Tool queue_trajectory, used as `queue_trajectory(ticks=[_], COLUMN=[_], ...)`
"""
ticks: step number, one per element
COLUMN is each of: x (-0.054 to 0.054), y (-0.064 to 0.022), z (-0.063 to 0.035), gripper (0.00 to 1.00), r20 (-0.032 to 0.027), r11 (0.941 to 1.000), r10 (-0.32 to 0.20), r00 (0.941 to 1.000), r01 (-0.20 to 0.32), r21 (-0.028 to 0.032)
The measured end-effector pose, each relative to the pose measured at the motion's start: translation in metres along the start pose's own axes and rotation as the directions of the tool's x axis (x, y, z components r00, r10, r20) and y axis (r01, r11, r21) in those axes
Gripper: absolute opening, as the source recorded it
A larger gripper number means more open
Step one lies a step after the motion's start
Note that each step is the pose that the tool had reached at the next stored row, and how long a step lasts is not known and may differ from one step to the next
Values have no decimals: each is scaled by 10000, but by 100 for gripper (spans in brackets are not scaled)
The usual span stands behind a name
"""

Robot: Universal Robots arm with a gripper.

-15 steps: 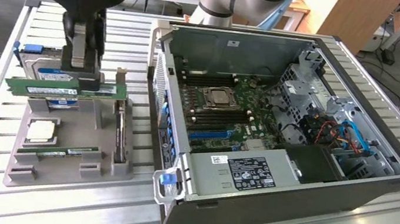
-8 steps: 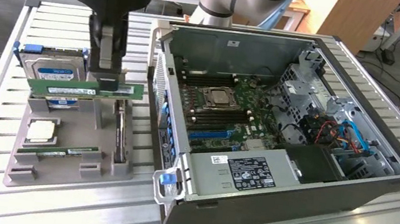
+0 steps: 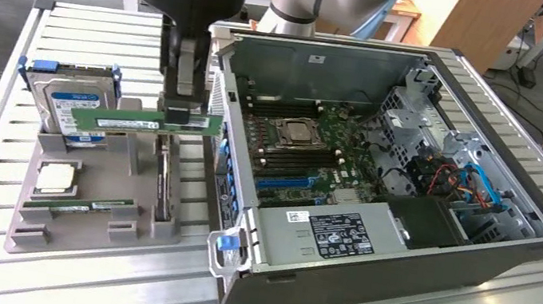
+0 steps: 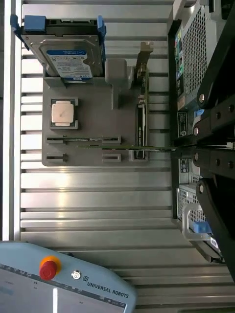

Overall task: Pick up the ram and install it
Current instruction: 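Pick up the ram and move it above insertion slot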

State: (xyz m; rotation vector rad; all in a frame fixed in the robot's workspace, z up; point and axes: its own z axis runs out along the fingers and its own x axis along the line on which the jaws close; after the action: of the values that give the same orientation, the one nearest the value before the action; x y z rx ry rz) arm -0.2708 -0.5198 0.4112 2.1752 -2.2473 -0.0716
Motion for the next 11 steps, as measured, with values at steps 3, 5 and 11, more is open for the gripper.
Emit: queue_trajectory(ticks=[3,5,11], x=[-4,-6,-12], y=[-95,-162,-358], z=[-3,-6,-14], gripper=[12,12,12], r20=[4,6,11], r11=[10000,10000,10000], r10=[-1,-4,-8], r00=[10000,10000,10000], r01=[1,4,8], r21=[0,1,0])
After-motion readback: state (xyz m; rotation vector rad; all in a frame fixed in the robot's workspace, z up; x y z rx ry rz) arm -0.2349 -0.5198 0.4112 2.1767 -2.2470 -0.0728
